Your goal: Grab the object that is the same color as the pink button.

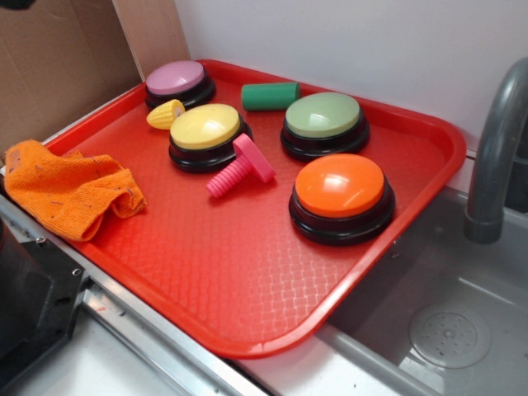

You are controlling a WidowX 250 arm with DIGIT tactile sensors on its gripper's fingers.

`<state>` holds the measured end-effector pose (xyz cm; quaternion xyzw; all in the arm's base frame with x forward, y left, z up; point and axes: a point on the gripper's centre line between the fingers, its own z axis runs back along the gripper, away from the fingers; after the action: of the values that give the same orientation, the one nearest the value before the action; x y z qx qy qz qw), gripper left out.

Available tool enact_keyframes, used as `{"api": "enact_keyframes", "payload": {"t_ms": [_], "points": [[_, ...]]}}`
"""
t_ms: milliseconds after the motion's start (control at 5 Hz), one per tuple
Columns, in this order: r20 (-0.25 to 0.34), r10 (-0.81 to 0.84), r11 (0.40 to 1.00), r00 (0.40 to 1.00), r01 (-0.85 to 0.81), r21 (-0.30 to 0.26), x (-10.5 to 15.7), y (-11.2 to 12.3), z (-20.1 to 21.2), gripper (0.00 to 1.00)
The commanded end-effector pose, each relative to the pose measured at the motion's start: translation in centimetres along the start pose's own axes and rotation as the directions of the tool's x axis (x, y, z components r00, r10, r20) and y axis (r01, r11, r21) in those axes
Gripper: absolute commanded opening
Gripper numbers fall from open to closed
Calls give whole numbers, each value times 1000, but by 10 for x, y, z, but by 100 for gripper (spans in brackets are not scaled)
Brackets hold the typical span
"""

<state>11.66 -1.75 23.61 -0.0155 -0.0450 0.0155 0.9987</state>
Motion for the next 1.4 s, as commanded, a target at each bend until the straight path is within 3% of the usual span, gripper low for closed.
{"api": "enact_keyframes", "payload": {"t_ms": [0, 200, 600, 800, 1000, 1200], "points": [[0, 0, 1000, 1000, 0, 0, 0, 0, 0, 100], [-37, 88, 996, 995, -89, -4, 24, -18, -7, 100], [12, 420, 907, 907, -420, 36, 78, -32, -44, 100], [52, 576, 814, 816, -578, 59, 99, -29, -70, 100], [90, 629, 769, 772, -635, 71, 111, -20, -100, 100], [90, 655, 744, 750, -661, 95, 119, -16, -125, 100]]}}
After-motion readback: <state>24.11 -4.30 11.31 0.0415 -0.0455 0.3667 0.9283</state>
